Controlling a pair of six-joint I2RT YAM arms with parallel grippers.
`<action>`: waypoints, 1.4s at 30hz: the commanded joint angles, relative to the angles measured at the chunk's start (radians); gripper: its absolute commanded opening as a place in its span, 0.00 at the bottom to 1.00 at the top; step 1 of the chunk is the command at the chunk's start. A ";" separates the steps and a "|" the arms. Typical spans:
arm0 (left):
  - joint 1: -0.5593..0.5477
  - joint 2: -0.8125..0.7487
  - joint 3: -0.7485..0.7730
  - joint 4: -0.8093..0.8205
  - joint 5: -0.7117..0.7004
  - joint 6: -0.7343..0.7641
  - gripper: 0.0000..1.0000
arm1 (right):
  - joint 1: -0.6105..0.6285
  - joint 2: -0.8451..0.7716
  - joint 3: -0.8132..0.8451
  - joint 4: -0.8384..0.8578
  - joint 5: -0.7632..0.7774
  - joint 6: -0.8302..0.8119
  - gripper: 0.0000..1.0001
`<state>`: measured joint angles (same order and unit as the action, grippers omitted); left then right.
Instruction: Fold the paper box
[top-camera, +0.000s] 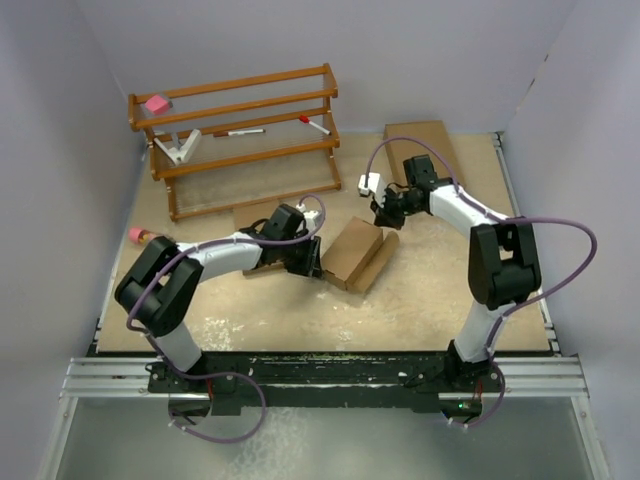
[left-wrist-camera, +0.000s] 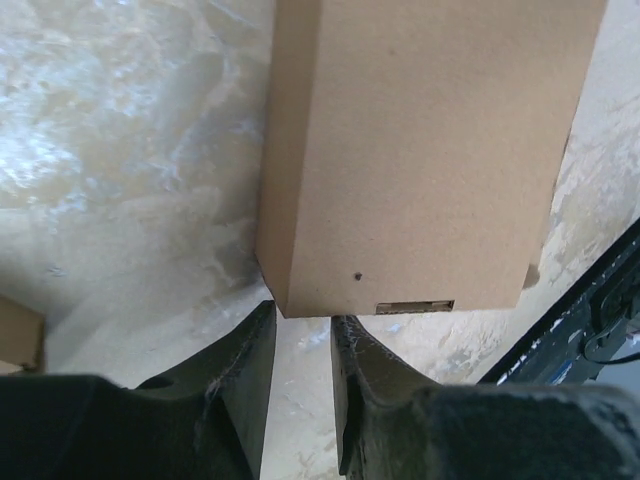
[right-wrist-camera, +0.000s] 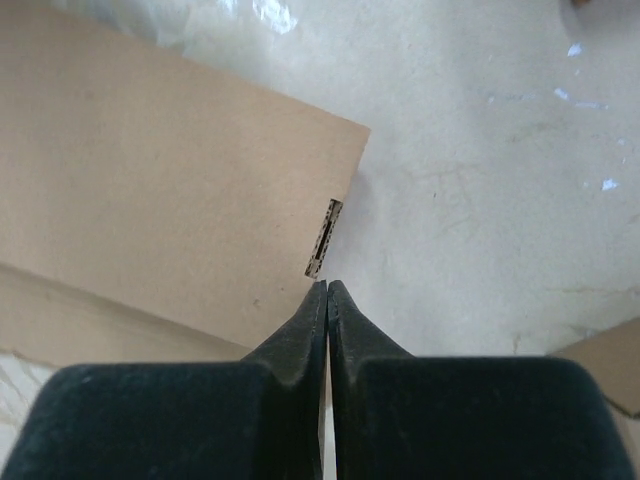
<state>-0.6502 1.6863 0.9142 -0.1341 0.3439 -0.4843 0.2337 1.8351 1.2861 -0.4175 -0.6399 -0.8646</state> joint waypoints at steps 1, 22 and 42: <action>0.043 0.055 0.114 0.030 -0.054 0.054 0.31 | 0.048 -0.059 -0.082 -0.154 -0.094 -0.097 0.00; 0.115 0.342 0.600 -0.139 -0.032 0.230 0.23 | 0.172 -0.186 -0.263 -0.213 -0.107 -0.169 0.00; 0.022 -0.331 -0.059 0.246 0.116 0.198 0.72 | 0.116 -0.504 -0.304 -0.286 -0.217 -0.406 0.74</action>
<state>-0.5201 1.5051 1.0565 -0.1501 0.3595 -0.2703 0.3477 1.4097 1.0100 -0.7372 -0.7811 -1.1431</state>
